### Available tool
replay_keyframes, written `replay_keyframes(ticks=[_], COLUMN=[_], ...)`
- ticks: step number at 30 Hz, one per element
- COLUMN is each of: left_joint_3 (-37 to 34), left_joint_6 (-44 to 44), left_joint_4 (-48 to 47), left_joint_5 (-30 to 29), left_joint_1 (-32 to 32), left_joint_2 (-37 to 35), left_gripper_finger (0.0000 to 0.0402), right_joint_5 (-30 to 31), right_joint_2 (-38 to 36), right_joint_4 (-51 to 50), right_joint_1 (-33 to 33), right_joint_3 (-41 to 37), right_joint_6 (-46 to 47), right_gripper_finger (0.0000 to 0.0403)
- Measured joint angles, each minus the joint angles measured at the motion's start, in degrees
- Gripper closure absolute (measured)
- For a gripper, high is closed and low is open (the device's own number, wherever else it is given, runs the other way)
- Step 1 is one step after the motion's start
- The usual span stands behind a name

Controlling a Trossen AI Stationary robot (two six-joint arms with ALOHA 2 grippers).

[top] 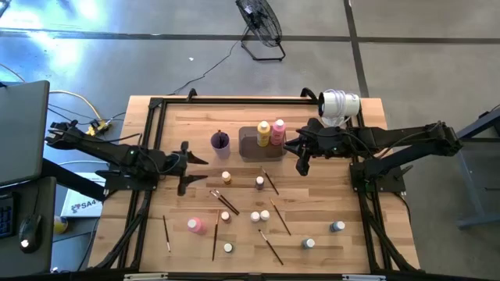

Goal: Pick & Place Paint Supplies
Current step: Put the big pink paint bottle into the gray bin

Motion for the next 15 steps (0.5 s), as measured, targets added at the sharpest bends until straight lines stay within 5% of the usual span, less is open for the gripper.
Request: replay_keyframes(ticks=[15], left_joint_3=[0.0], left_joint_6=[-0.5], left_joint_4=[0.2], left_joint_5=[2.0], left_joint_1=[0.0], left_joint_2=[2.5], left_gripper_finger=[0.0181], right_joint_5=[0.0], right_joint_2=[0.0], right_joint_4=[-0.4], right_joint_1=[0.0], right_joint_3=[0.0], right_joint_6=[-1.5], right_gripper_finger=[0.0355])
